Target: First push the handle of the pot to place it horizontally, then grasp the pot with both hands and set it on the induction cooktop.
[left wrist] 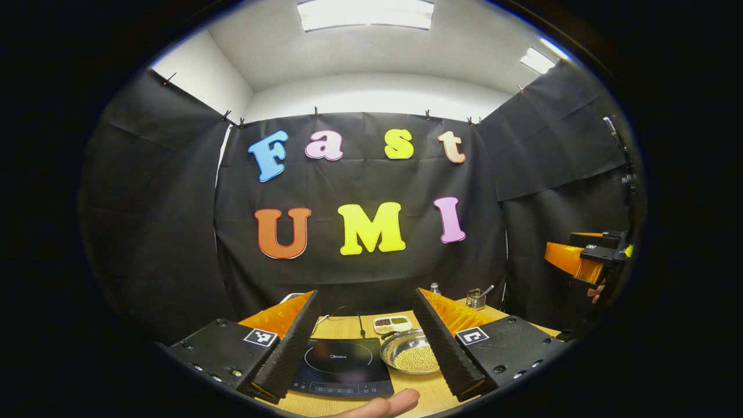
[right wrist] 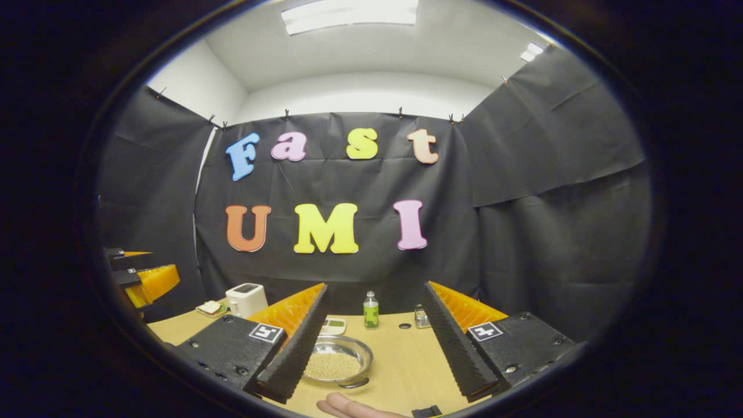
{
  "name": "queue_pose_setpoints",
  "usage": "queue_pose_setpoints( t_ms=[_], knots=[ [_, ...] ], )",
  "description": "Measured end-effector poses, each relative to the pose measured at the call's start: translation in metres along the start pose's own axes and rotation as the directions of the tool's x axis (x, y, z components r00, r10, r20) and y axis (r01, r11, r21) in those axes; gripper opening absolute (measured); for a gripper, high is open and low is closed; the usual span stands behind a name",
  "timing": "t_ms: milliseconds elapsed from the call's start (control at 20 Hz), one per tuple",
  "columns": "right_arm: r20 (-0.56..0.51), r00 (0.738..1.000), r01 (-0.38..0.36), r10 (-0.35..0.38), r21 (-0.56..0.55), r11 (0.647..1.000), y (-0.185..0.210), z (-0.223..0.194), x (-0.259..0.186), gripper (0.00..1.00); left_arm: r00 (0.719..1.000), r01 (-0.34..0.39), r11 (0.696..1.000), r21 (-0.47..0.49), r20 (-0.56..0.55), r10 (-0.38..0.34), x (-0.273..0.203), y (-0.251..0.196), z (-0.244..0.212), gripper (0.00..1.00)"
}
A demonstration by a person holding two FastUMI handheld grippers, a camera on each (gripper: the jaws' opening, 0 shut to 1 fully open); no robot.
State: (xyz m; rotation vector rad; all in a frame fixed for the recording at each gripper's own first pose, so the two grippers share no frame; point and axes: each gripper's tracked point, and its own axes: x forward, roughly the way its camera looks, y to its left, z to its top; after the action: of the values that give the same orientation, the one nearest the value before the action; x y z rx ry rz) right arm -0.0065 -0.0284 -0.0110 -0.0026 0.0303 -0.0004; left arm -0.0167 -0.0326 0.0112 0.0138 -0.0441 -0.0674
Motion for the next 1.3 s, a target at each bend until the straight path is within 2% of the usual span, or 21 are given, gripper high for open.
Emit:
queue_pose_setpoints(
  t_ms=[150, 250, 300, 450, 500, 600, 750, 950, 1100, 1200, 1250, 1300],
  knots=[
    [-0.009, 1.0, -0.008, 0.008, 0.003, 1.0, 0.002, -0.002, 0.002, 1.0, 1.0, 0.0, 1.0, -0.007, -0.007, 0.0, 0.001, 0.002, -0.002, 0.96],
    [-0.015, 1.0, -0.008, 0.008, -0.001, 1.0, 0.002, -0.005, 0.005, 0.96, 1.0, -0.004, 1.0, -0.011, -0.009, 0.004, 0.001, 0.005, -0.003, 0.95],
    [-0.019, 1.0, -0.007, 0.007, -0.003, 1.0, 0.003, -0.007, 0.008, 1.0, 1.0, -0.007, 1.0, -0.014, -0.011, 0.007, 0.001, 0.007, -0.004, 0.95],
    [-0.035, 0.999, -0.02, 0.019, -0.002, 1.0, 0.009, -0.013, 0.017, 1.0, 1.0, -0.017, 1.0, -0.019, -0.013, 0.017, 0.002, 0.014, -0.006, 0.96],
    [-0.04, 0.999, -0.023, 0.023, 0.0, 1.0, 0.01, -0.017, 0.022, 0.96, 1.0, -0.02, 1.0, -0.022, -0.014, 0.019, 0.003, 0.015, -0.006, 0.96],
    [-0.058, 0.998, -0.033, 0.032, -0.004, 0.999, 0.014, -0.025, 0.032, 0.96, 1.0, -0.022, 0.999, -0.031, -0.008, 0.021, 0.001, 0.017, -0.006, 0.96],
    [-0.102, 0.991, -0.084, 0.084, -0.001, 0.996, 0.031, -0.044, 0.047, 1.0, 1.0, -0.015, 0.999, -0.037, 0.0, 0.015, 0.0, 0.017, -0.008, 0.95],
    [-0.18, 0.971, -0.154, 0.157, 0.031, 0.988, 0.053, -0.077, 0.064, 0.86, 1.0, -0.008, 0.999, -0.032, -0.012, 0.008, -0.002, 0.016, -0.015, 0.96],
    [-0.239, 0.949, -0.205, 0.205, 0.023, 0.978, 0.069, -0.103, 0.075, 0.66, 1.0, -0.01, 1.0, -0.029, -0.018, 0.009, -0.002, 0.017, -0.02, 0.96],
    [-0.296, 0.927, -0.237, 0.231, 0.015, 0.971, 0.078, -0.127, 0.081, 0.41, 1.0, -0.012, 0.999, -0.034, -0.025, 0.012, -0.001, 0.02, -0.024, 0.95],
    [-0.323, 0.917, -0.24, 0.234, 0.023, 0.97, 0.081, -0.139, 0.085, 0.19, 1.0, -0.013, 0.999, -0.035, -0.029, 0.012, -0.002, 0.021, -0.027, 0.96],
    [-0.357, 0.908, -0.224, 0.221, 0.034, 0.974, 0.082, -0.152, 0.091, 0.12, 0.999, -0.016, 0.999, -0.034, -0.033, 0.015, -0.002, 0.024, -0.029, 0.95]
  ],
)
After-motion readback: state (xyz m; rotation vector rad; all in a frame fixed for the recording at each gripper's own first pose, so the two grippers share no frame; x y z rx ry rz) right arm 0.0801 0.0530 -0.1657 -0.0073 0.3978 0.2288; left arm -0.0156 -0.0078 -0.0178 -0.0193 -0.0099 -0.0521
